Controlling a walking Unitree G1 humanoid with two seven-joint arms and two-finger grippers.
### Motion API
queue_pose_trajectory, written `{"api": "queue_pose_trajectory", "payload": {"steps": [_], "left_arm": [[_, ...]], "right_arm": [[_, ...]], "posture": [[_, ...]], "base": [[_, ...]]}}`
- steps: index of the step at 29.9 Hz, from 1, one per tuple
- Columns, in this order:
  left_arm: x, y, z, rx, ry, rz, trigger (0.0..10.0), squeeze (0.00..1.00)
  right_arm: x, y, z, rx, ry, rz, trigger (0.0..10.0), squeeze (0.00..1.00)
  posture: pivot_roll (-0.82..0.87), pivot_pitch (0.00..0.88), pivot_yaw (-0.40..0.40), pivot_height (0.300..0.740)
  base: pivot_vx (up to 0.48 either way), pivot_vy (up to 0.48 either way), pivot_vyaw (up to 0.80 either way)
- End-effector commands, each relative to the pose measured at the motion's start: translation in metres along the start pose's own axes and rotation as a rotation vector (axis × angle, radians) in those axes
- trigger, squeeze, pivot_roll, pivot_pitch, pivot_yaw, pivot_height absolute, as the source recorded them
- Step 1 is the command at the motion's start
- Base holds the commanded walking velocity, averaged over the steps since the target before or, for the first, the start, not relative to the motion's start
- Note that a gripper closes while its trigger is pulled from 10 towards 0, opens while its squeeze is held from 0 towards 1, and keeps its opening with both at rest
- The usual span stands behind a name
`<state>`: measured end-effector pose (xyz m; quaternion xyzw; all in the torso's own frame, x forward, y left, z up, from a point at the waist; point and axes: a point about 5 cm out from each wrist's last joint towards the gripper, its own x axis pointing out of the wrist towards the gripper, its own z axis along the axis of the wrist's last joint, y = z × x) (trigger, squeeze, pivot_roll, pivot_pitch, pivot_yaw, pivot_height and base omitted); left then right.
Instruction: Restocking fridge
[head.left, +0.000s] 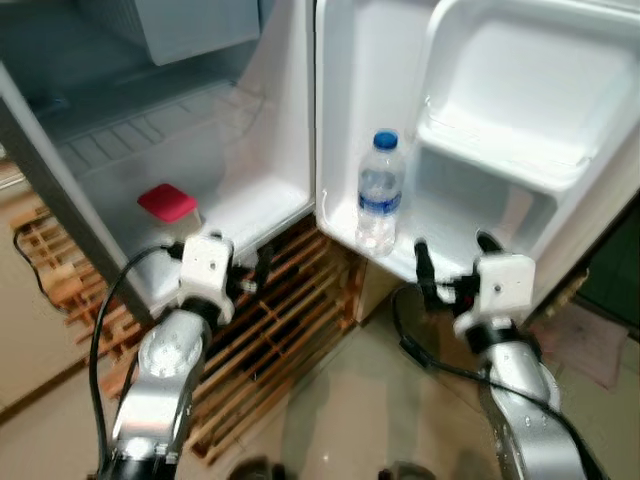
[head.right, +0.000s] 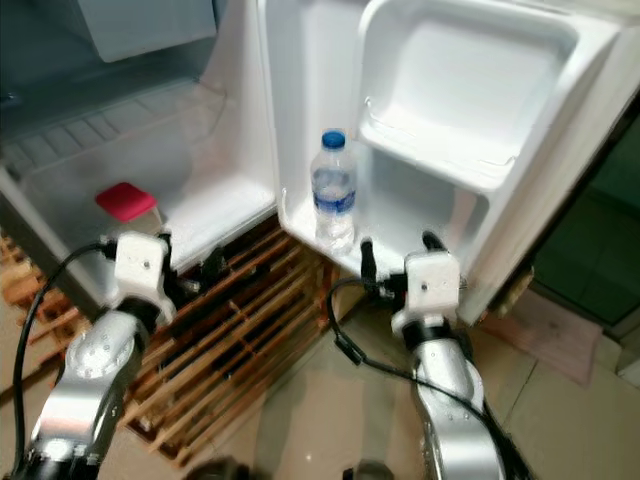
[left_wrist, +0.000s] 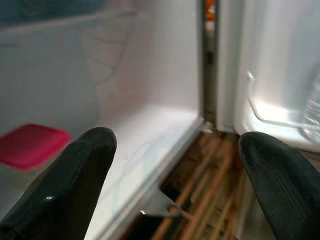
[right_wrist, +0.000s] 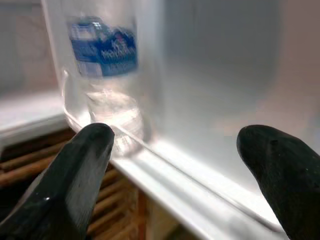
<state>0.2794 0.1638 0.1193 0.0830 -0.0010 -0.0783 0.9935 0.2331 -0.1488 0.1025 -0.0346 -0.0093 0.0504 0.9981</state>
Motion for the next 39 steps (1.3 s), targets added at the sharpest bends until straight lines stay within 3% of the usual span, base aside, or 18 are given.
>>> {"api": "queue_pose_trajectory", "payload": {"steps": [1, 4, 12, 19, 27, 39], "left_arm": [[0.004, 0.000, 0.000, 0.002, 0.003, 0.030, 10.0, 0.00], [0.011, -0.002, -0.001, -0.023, 0.005, 0.042, 10.0, 0.00], [0.023, -0.007, 0.003, 0.008, 0.010, 0.027, 10.0, 0.00], [0.030, -0.010, 0.006, -0.001, 0.002, 0.020, 10.0, 0.00], [0.035, -0.011, 0.007, -0.015, -0.002, 0.015, 10.0, 0.00], [0.033, -0.020, 0.011, -0.030, -0.047, -0.054, 10.0, 0.00]], "right_arm": [[0.001, -0.005, 0.001, -0.012, -0.012, -0.010, 10.0, 0.00], [0.003, -0.006, -0.001, -0.028, -0.016, -0.010, 10.0, 0.00], [0.012, -0.009, -0.002, -0.040, -0.030, -0.028, 10.0, 0.00], [0.016, -0.008, -0.003, -0.038, -0.035, -0.034, 10.0, 0.00], [0.016, -0.007, -0.006, -0.041, -0.033, -0.036, 10.0, 0.00], [0.010, -0.021, -0.013, -0.040, -0.005, -0.099, 10.0, 0.00]], "posture": [[-0.15, 0.013, 0.021, 0.727], [-0.15, 0.011, 0.020, 0.727], [-0.15, 0.008, 0.026, 0.727], [-0.15, 0.007, 0.031, 0.727], [-0.16, 0.009, 0.030, 0.727], [-0.17, 0.007, 0.035, 0.727]], "base": [[0.000, 0.000, 0.00], [0.000, 0.000, 0.00], [0.000, 0.000, 0.00], [-0.447, 0.000, 0.00], [-0.392, 0.000, 0.00], [0.000, -0.120, 0.00]]}}
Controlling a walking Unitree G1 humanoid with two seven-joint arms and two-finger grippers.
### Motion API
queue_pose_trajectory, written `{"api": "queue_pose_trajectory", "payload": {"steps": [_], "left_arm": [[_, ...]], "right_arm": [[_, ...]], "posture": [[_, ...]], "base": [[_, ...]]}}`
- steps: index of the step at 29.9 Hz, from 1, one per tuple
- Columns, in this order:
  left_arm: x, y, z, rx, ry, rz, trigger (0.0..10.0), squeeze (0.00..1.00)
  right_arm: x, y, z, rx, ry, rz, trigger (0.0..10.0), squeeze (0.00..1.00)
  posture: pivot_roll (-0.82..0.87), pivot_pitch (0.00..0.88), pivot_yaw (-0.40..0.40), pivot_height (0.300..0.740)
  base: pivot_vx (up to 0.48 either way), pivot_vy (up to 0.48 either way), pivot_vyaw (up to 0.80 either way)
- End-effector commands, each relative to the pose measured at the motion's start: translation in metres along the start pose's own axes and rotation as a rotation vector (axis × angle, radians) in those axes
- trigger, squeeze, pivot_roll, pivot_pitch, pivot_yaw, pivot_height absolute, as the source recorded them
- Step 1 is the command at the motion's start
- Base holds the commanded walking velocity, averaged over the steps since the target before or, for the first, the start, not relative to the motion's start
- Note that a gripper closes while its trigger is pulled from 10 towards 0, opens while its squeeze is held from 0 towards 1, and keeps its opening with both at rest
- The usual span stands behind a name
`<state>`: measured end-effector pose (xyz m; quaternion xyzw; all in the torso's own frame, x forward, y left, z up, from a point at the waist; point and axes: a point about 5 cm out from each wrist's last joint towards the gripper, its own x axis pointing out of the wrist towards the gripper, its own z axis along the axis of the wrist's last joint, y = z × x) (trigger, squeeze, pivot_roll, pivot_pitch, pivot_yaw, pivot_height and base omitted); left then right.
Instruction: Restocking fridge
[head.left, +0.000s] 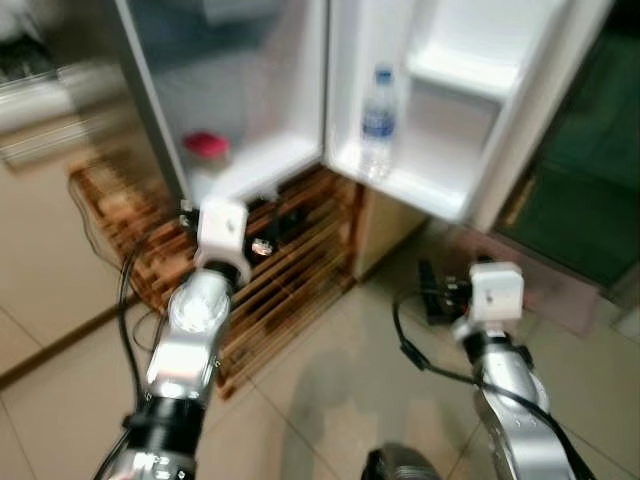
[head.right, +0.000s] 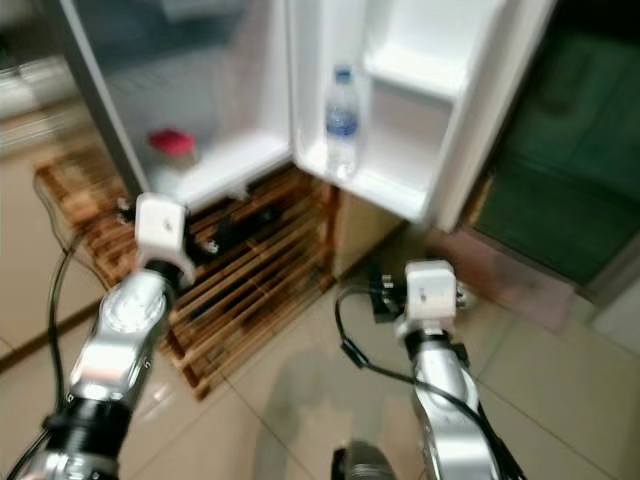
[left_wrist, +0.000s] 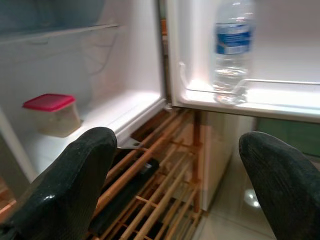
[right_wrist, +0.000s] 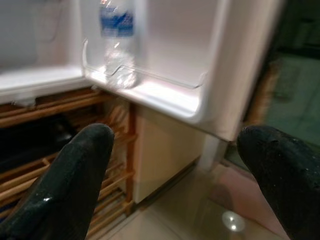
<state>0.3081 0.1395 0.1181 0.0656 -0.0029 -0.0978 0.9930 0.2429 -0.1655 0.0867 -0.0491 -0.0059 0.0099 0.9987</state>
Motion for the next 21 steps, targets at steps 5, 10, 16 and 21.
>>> {"api": "queue_pose_trajectory", "payload": {"steps": [5, 10, 16, 21], "left_arm": [[0.000, -0.006, 0.006, -0.012, -0.038, -0.030, 10.0, 0.00], [0.003, -0.006, 0.005, -0.013, -0.031, -0.028, 10.0, 0.00], [0.006, -0.007, 0.003, -0.027, -0.021, -0.019, 10.0, 0.00], [0.006, -0.011, 0.003, -0.028, -0.027, -0.036, 10.0, 0.00]], "right_arm": [[0.001, -0.010, 0.000, -0.019, -0.001, -0.053, 10.0, 0.00], [-0.004, -0.013, -0.006, -0.038, 0.025, -0.062, 10.0, 0.00], [-0.010, -0.010, -0.008, -0.063, 0.032, -0.041, 10.0, 0.00], [-0.012, -0.006, -0.010, -0.076, 0.035, -0.016, 10.0, 0.00]], "posture": [[-0.17, 0.008, 0.036, 0.727], [-0.18, 0.005, 0.037, 0.727], [-0.19, 0.000, 0.039, 0.727], [-0.19, 0.000, 0.039, 0.727]], "base": [[0.000, -0.472, 0.25], [0.000, -0.469, 0.57], [0.000, -0.463, 0.58], [0.000, -0.461, 0.58]]}}
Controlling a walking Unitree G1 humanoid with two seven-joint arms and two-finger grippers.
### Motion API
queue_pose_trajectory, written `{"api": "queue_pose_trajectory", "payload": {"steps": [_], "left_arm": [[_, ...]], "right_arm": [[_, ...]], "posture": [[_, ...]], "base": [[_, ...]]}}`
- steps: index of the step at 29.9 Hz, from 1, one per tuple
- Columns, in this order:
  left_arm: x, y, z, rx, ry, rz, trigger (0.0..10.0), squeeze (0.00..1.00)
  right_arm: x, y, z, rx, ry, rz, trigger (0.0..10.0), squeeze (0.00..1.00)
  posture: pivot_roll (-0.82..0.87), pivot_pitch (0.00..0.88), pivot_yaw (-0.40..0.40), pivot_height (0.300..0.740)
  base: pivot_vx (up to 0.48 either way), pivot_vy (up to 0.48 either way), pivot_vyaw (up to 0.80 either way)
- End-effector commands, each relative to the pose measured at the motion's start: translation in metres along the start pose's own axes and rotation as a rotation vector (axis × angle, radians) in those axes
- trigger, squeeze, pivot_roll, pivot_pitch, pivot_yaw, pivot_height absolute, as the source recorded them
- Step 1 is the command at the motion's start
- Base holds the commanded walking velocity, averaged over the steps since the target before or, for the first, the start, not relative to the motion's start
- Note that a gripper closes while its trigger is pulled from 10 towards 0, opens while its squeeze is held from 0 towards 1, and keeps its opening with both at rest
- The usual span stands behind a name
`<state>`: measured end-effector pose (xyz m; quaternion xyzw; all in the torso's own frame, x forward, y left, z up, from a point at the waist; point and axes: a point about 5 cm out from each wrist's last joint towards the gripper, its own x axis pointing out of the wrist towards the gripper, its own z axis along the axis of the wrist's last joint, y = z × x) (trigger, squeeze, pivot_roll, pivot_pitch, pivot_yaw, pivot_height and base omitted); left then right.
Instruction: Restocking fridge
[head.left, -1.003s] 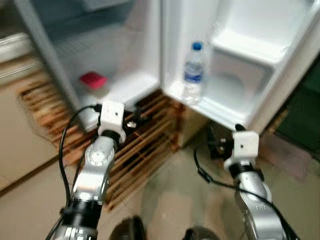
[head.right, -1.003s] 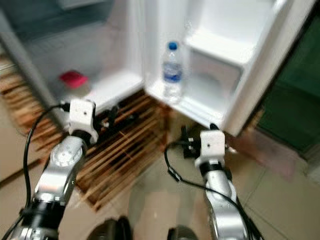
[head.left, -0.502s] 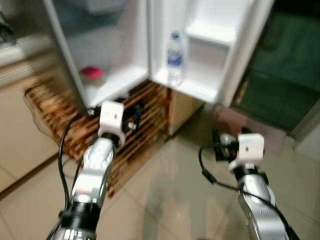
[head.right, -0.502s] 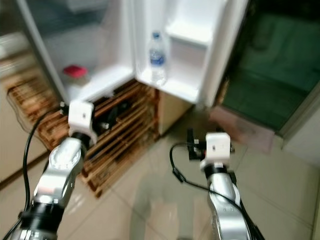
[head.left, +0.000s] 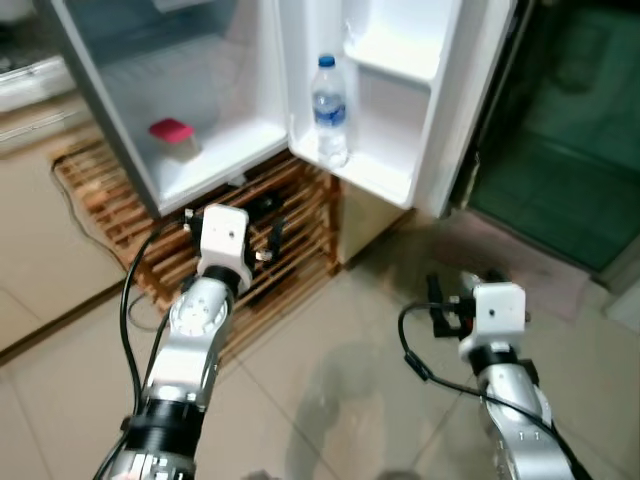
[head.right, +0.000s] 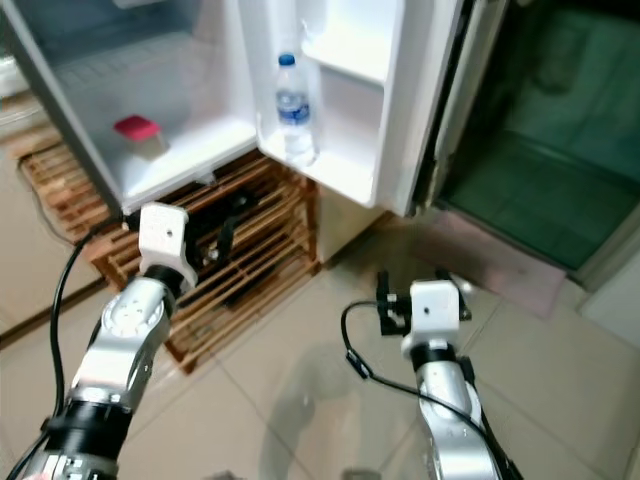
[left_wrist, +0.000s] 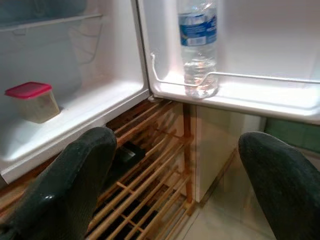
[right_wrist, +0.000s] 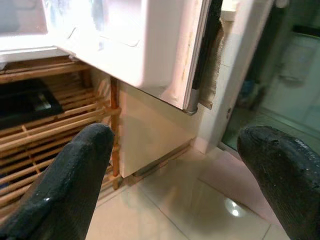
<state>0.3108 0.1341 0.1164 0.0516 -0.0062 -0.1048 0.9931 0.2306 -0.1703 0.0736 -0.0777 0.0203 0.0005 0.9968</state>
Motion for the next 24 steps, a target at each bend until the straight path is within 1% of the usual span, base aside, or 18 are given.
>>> {"api": "queue_pose_trajectory", "payload": {"steps": [1, 8, 12, 13, 14, 15, 20, 24], "left_arm": [[0.003, -0.007, 0.004, -0.002, -0.021, -0.028, 10.0, 0.00], [0.006, -0.006, 0.004, -0.015, -0.021, -0.005, 10.0, 0.00], [0.008, -0.004, 0.002, -0.024, -0.010, 0.020, 10.0, 0.00], [0.008, -0.003, -0.001, -0.031, 0.008, 0.038, 10.0, 0.00], [0.008, -0.003, -0.001, -0.031, 0.008, 0.038, 10.0, 0.00], [0.009, -0.003, -0.003, -0.031, 0.014, 0.043, 10.0, 0.00], [0.009, -0.004, -0.004, -0.031, 0.011, 0.043, 10.0, 0.00], [0.009, -0.005, -0.005, -0.031, 0.013, 0.045, 10.0, 0.00]], "right_arm": [[0.001, -0.003, 0.003, -0.015, -0.016, 0.002, 10.0, 0.00], [0.002, -0.004, 0.004, -0.034, -0.028, 0.007, 10.0, 0.00], [0.002, 0.001, 0.007, -0.043, -0.041, 0.030, 10.0, 0.00], [0.001, 0.005, 0.008, -0.048, -0.047, 0.062, 10.0, 0.00], [0.001, 0.005, 0.008, -0.048, -0.047, 0.062, 10.0, 0.00], [0.001, 0.009, 0.010, -0.054, -0.054, 0.093, 10.0, 0.00], [0.003, 0.009, 0.010, -0.049, -0.052, 0.094, 10.0, 0.00], [0.006, 0.006, 0.009, -0.022, -0.037, 0.088, 10.0, 0.00]], "posture": [[-0.19, 0.000, 0.039, 0.727], [-0.20, 0.000, 0.035, 0.727], [-0.20, 0.000, 0.033, 0.727], [-0.20, 0.000, 0.033, 0.727], [-0.20, 0.000, 0.033, 0.727], [-0.20, 0.000, 0.032, 0.727], [-0.20, 0.000, 0.033, 0.727], [-0.19, 0.000, 0.032, 0.727]], "base": [[0.000, -0.461, 0.58], [0.000, -0.455, 0.57], [0.000, -0.420, 0.55], [0.000, -0.420, 0.54], [0.000, -0.420, 0.54], [0.000, -0.416, 0.54], [0.000, -0.418, 0.54], [0.000, -0.420, 0.54]]}}
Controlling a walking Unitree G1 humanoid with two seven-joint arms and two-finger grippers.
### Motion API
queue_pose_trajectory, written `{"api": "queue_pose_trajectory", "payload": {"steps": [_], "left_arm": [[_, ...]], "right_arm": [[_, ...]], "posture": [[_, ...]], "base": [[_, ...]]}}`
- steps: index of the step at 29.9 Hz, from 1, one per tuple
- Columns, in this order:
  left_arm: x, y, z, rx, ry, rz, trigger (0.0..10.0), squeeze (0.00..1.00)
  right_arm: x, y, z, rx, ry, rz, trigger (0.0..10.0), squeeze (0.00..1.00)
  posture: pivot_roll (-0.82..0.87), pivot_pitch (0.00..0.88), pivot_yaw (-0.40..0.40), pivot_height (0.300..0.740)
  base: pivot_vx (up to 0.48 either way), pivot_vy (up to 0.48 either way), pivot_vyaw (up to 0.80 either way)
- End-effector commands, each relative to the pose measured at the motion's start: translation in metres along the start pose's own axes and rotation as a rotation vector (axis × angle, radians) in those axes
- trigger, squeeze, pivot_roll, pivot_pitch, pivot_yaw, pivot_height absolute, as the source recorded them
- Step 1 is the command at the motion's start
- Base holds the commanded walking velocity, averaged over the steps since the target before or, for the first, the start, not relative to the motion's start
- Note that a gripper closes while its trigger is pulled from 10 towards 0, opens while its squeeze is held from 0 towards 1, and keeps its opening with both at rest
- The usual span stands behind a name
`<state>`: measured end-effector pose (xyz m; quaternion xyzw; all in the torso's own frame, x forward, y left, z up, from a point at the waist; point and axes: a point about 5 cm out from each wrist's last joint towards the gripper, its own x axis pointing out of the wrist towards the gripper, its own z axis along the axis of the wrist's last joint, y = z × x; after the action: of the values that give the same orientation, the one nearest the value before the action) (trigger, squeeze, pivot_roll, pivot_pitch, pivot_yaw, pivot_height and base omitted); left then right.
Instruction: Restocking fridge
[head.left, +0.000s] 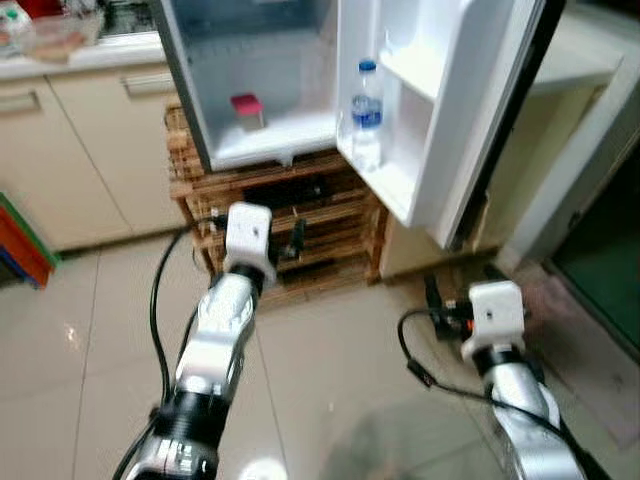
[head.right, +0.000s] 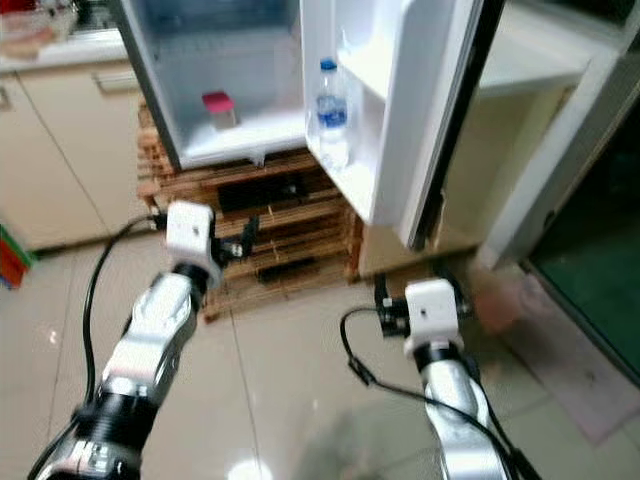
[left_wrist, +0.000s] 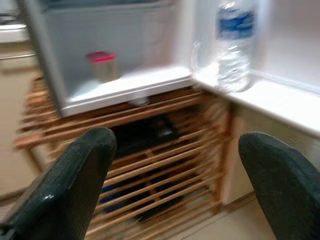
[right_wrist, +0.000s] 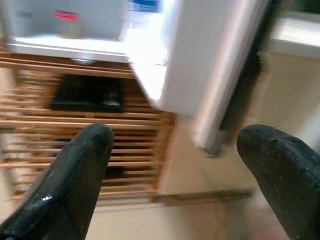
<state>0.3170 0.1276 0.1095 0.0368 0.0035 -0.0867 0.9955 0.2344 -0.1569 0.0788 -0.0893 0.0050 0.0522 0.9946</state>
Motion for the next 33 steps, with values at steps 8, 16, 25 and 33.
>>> {"api": "queue_pose_trajectory", "payload": {"steps": [8, 16, 25, 33], "left_arm": [[0.001, 0.002, -0.003, -0.011, 0.013, 0.028, 10.0, 0.00], [-0.017, 0.025, -0.025, -0.065, 0.035, 0.074, 10.0, 0.00], [-0.039, 0.031, -0.032, -0.082, 0.008, 0.110, 10.0, 0.00], [-0.046, 0.045, -0.019, 0.042, -0.027, 0.143, 10.0, 0.00]], "right_arm": [[0.009, -0.009, 0.006, 0.040, -0.017, -0.027, 10.0, 0.00], [0.015, -0.023, 0.024, 0.123, -0.110, -0.146, 10.0, 0.00], [0.020, -0.023, 0.013, 0.142, -0.084, -0.131, 10.0, 0.00], [0.026, -0.023, 0.007, 0.118, -0.066, -0.099, 10.0, 0.00]], "posture": [[-0.19, 0.000, 0.031, 0.732], [-0.19, 0.000, 0.034, 0.740], [-0.17, 0.000, 0.025, 0.740], [-0.10, 0.000, -0.017, 0.740]], "base": [[0.031, -0.208, 0.20], [0.000, 0.000, 0.00], [0.000, 0.000, 0.00], [0.000, 0.000, 0.00]]}}
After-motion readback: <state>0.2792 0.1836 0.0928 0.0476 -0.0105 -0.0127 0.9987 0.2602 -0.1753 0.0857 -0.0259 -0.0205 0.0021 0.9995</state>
